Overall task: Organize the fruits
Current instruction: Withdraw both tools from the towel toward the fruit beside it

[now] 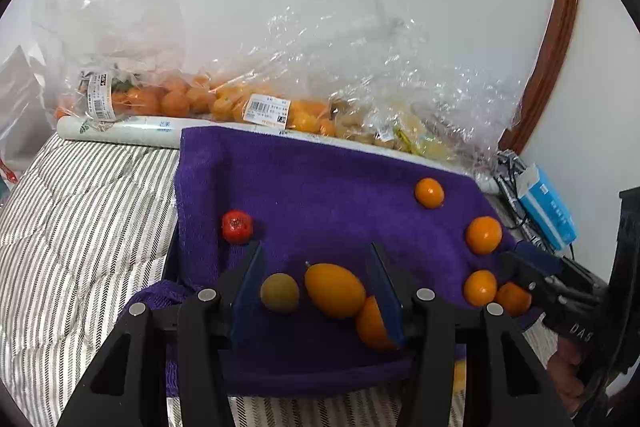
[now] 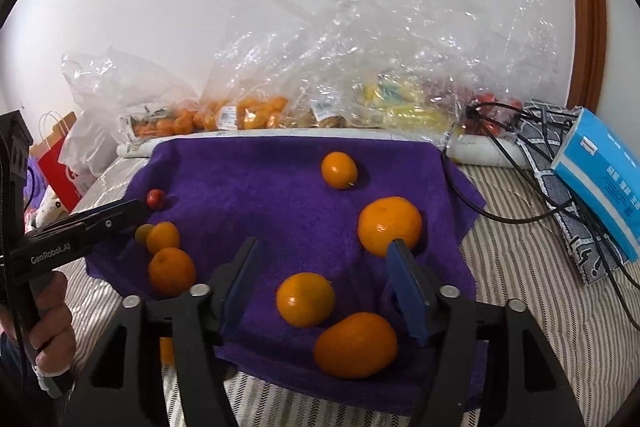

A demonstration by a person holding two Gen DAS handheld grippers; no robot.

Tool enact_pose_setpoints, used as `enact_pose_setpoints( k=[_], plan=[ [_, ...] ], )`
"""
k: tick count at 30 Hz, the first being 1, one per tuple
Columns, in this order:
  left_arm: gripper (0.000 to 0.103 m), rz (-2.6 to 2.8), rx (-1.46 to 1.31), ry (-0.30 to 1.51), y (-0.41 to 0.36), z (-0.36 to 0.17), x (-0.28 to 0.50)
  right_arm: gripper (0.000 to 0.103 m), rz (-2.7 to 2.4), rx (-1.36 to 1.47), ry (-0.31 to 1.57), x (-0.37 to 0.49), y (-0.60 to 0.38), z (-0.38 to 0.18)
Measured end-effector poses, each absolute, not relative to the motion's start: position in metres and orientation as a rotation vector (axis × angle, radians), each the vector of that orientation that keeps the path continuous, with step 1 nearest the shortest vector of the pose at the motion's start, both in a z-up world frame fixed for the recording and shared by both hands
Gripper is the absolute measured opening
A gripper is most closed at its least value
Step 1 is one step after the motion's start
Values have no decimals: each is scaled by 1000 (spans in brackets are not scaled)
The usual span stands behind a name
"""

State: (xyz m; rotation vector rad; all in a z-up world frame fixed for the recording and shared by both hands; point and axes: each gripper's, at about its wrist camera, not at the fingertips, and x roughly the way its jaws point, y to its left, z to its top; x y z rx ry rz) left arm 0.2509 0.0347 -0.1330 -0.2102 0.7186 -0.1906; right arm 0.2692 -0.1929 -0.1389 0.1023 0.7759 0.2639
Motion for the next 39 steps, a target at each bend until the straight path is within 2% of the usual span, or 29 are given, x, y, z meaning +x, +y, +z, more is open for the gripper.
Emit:
enact_pose_setpoints(
  k=[11,16,27,39],
  plan=[
    [50,-193,-163,698,26,-108,232,68,256,178,738,254,-190,-116],
    [50,-255,-137,765,22,-105,223,69,219,70,729,233,-175,-90],
    [50,-324,-23,801,23,-90,189,70,128,60,734,167,-139,-72],
    [50,-200,-9,796,47,-106,165,70,166,80,764,151,-129,-73]
  ],
)
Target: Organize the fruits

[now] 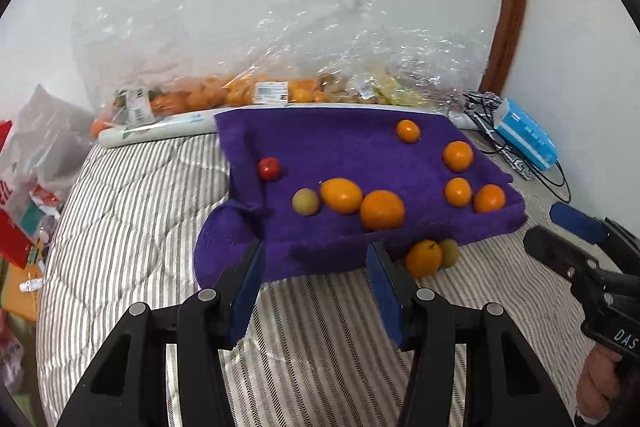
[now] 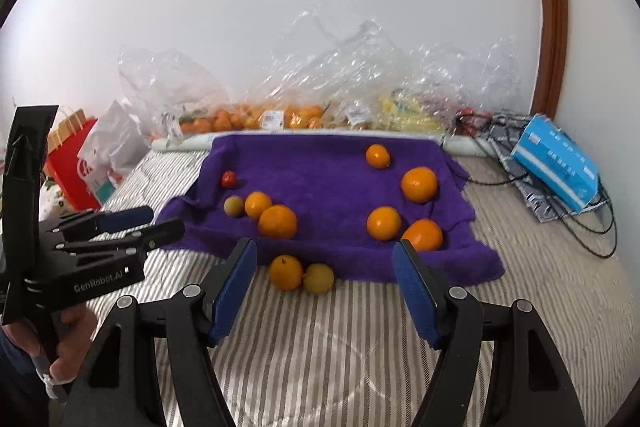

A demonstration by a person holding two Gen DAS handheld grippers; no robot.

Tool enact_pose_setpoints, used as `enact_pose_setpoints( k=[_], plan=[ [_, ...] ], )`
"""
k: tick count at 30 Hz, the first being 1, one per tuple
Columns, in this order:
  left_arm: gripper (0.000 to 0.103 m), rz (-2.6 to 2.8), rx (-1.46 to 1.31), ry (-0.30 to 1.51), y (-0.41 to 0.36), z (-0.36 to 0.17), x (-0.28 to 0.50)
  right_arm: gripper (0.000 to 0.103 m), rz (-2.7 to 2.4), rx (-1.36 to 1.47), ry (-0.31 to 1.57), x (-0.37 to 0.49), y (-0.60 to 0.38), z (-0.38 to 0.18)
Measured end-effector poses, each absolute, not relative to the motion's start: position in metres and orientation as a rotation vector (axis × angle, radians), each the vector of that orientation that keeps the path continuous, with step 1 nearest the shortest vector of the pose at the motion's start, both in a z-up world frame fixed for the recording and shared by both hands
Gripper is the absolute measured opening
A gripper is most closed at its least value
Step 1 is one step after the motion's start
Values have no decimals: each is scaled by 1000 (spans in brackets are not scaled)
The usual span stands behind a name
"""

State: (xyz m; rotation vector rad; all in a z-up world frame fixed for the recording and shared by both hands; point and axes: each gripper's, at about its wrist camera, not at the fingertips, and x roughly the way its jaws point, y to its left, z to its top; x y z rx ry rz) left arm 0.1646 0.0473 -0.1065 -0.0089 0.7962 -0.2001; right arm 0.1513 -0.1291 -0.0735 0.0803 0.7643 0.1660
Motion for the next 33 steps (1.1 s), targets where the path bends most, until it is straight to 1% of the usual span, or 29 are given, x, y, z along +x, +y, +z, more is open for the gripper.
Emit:
enact_pose_setpoints(
  k=[4,6,7,8,9,12,17,19,24,25,27,33],
  plan=[
    [50,-166,-45,824,51,-122,161,69,209,53,804,153,-125,-95],
    [50,-145,-59,838,54,-129,159,61,217,13,826,157,-120,-112],
    [50,-138,-69,849,55,-133,158,53,215,-7,838,160,-119,-120],
    [50,-136,-79,862,56,-137,159,47,213,-22,855,163,-117,-129],
    [50,-139,-89,875,57,-141,159,45,211,-29,870,166,-117,-135],
    [50,-148,-92,903,57,-149,162,45,240,-10,888,174,-120,-147],
    [50,-163,-78,876,53,-151,163,44,267,38,897,189,-124,-153],
    [50,-175,-99,873,53,-151,165,41,260,39,917,196,-123,-156],
    [50,-200,-120,882,47,-154,173,38,290,16,942,206,-117,-160],
    [50,-202,-117,885,46,-156,174,36,297,10,949,207,-115,-161],
    [50,-202,-106,894,42,-159,176,28,307,-4,956,208,-113,-163],
    [49,-184,-71,907,34,-168,179,28,302,-11,947,207,-118,-162]
  ],
)
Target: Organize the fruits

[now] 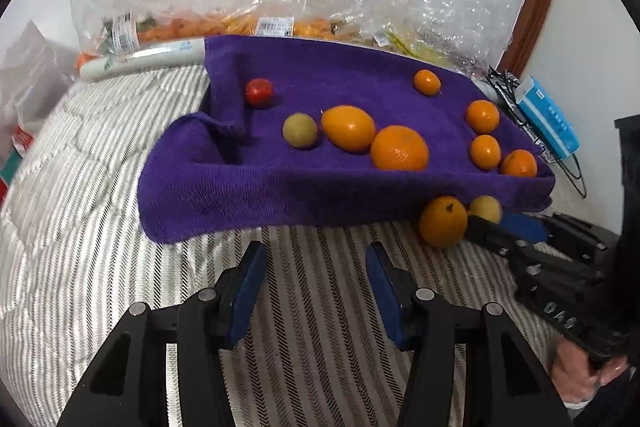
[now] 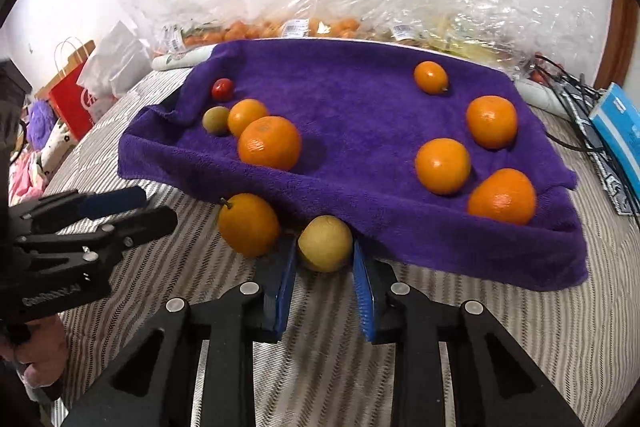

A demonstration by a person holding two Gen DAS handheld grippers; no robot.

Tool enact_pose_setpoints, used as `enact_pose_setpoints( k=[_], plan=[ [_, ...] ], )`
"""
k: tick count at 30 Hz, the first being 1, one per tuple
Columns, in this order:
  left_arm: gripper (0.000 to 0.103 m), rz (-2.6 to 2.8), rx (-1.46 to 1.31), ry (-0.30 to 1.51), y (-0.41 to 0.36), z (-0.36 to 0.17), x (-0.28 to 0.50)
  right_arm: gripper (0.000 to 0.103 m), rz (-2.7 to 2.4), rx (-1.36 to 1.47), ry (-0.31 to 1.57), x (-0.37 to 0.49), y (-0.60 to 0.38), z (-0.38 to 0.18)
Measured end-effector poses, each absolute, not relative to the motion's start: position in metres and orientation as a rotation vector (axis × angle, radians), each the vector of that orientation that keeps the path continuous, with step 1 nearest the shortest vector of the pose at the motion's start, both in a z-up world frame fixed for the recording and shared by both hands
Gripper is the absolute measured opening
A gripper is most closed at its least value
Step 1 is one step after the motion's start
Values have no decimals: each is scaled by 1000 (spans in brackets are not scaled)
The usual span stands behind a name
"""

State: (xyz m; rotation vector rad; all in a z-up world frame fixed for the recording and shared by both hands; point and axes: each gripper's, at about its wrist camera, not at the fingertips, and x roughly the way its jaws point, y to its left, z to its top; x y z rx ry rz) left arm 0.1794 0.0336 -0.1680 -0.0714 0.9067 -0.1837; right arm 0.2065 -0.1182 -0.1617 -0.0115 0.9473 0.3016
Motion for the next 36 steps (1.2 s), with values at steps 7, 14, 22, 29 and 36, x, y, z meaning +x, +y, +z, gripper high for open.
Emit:
enact_pose_setpoints(
  k=[7,14,22,29,36],
  plan=[
    [52,-166,-9,910,25,-169,179,28,233,-50,931,198,-144,-159],
    [50,-249,-86,896,17,-166,168,28,210,-61,926,187,-180,-161],
    [52,-305,-72,867,-28,-163,179,28,196,-36,910,165,-209,-153],
    [30,-291,-94,891,-40,-169,195,28,186,-22,877,149,-223,-142],
    [30,-291,-135,862,-19,-150,183,28,184,1,841,164,-225,-129]
  ],
)
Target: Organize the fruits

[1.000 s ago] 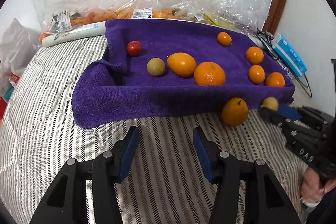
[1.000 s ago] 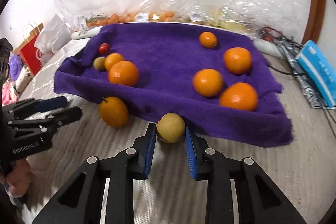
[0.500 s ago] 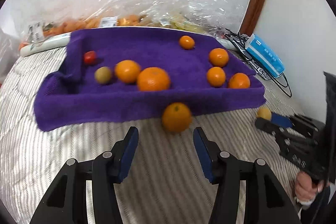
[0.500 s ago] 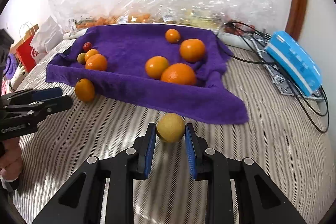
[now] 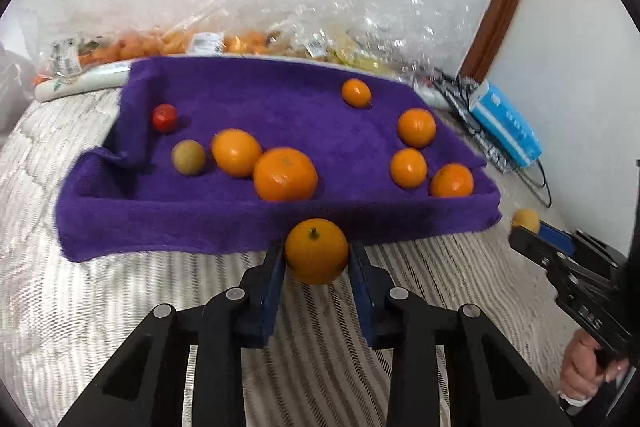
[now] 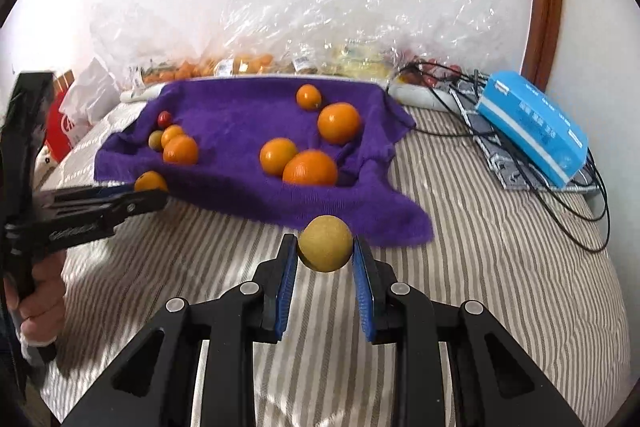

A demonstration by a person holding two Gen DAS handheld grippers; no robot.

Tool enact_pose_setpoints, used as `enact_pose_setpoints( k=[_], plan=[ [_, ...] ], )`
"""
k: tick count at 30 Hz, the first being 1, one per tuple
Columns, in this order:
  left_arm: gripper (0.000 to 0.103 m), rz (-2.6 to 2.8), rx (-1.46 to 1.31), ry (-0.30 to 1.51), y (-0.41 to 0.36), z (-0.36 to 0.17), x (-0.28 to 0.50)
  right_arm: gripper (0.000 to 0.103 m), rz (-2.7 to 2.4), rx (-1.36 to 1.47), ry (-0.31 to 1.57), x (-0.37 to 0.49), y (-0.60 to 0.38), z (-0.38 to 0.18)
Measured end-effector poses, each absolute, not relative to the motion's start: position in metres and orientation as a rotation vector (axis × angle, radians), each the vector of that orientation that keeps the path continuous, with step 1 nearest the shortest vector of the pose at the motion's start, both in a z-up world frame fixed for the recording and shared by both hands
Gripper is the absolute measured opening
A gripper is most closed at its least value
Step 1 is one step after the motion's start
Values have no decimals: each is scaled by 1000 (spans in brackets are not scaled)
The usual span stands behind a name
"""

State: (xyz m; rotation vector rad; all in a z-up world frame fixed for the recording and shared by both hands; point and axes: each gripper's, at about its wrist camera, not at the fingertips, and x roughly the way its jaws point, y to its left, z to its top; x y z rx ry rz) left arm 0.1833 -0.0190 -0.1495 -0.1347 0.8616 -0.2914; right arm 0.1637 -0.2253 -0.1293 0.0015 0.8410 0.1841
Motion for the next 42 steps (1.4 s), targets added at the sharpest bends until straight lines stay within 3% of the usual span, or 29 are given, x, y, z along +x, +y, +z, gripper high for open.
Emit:
enact_pose_setpoints(
  k=[9,20,42],
  plan=[
    [30,-206,-147,786,17,-112,204,28,157,24,792,202,-223,-108],
    [30,-163,-160,764,31,-103,247,28,155,19,754,250,-209,-88],
    [31,-168,-168,846,33,-147,256,28,170,67,860,278,-206,-146]
  ],
)
